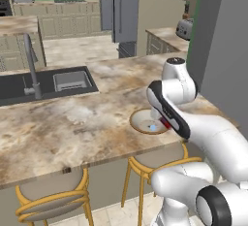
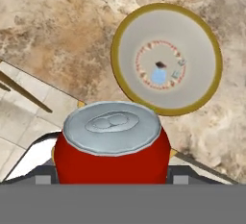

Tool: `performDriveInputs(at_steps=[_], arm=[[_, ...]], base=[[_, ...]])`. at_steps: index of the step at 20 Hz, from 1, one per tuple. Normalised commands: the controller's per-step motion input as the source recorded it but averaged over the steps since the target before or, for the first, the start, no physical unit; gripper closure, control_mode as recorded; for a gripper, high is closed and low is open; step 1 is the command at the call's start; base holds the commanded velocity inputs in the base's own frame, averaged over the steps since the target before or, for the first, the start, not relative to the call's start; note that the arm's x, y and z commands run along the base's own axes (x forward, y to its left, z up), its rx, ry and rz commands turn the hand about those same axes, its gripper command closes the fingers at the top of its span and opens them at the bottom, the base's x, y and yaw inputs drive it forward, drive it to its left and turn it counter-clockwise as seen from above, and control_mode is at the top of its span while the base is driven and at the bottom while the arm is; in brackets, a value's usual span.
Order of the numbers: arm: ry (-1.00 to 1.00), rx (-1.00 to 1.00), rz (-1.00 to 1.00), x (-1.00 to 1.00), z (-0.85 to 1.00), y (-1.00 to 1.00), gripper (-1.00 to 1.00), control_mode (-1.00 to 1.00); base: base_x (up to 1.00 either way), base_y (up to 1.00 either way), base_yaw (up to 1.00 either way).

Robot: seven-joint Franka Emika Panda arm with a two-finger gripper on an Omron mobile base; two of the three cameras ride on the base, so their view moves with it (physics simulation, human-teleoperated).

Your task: Open the fridge, grab two sodas, and place both sodas inside the bowl with ice on the dining counter.

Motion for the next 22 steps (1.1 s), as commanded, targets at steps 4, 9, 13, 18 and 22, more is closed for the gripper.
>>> performDriveInputs(at_steps=[4,9,13,18,22], arm=[[0.0,0.0,0.1,0.58,-0.4,-0.02,1.0,-1.0],[0.0,0.0,0.08,0.56,-0.29,-0.01,1.0,-1.0],[0.0,0.0,0.07,0.56,-0.25,0.0,1.0,-1.0],[0.02,0.0,0.07,0.48,-0.35,0.0,1.0,-1.0],[0.01,0.0,0.06,0.35,-0.33,0.0,1.0,-1.0]], base=[[0.0,0.0,0.0],[0.0,0.0,0.0],[0.0,0.0,0.0],[0.0,0.0,0.0],[0.0,0.0,0.0]])
